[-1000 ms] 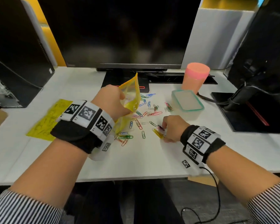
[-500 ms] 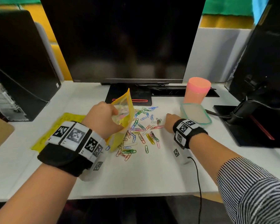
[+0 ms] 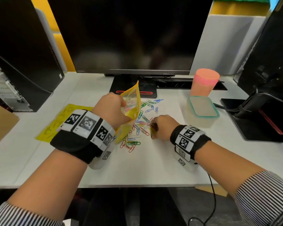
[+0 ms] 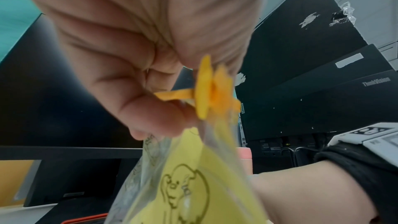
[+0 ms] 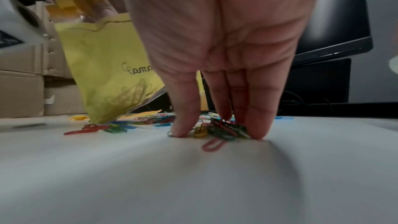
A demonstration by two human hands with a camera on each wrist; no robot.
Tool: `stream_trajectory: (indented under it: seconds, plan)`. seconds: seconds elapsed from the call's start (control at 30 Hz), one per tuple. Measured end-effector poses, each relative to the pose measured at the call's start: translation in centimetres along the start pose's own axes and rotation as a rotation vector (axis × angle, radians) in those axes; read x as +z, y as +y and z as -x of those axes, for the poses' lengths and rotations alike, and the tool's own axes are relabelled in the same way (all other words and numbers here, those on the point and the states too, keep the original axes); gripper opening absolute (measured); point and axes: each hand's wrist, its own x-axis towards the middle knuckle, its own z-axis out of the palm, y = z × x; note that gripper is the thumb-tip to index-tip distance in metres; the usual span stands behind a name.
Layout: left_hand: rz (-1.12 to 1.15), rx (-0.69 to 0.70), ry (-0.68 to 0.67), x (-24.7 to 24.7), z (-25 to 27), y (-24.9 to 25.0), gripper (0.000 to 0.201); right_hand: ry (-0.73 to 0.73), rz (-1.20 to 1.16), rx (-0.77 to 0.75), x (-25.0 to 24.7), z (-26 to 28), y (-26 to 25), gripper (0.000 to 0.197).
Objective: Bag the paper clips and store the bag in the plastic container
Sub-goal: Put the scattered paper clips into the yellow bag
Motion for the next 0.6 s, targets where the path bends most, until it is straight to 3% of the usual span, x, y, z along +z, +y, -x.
stream_trajectory:
  seconds: [0.3,0.6]
  plan:
    - [-0.024,0.000,-0.013,0.4,0.1,0.4,0.050,0.064,0.024,0.059,-0.5,-1.3,-0.9,0.026]
    - [-0.037,0.023,-0.059,0.8,-0.1,1.5,0.055,0.135,-0.234,0.184,-1.3,-1.2,1.0,0.016]
